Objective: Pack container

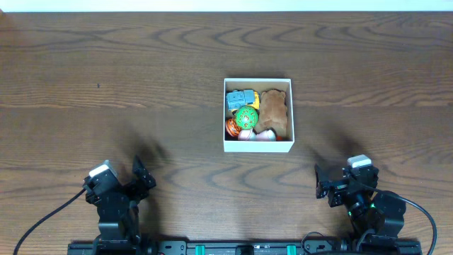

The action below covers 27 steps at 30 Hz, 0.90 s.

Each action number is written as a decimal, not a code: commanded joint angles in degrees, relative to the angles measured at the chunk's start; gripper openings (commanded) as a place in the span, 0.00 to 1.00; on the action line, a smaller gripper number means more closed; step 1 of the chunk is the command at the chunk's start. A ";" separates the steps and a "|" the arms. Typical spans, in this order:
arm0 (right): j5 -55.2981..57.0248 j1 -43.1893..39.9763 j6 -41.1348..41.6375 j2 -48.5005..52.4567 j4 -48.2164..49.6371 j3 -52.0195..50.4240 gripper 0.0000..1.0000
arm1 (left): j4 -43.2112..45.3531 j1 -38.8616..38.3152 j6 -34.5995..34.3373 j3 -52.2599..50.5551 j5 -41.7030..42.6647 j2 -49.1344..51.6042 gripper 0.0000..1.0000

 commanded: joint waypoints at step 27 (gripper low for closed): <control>0.57 0.50 0.24 -0.57 -0.20 -0.15 0.99 | 0.72 0.24 -0.94 -3.15 0.55 -0.44 0.98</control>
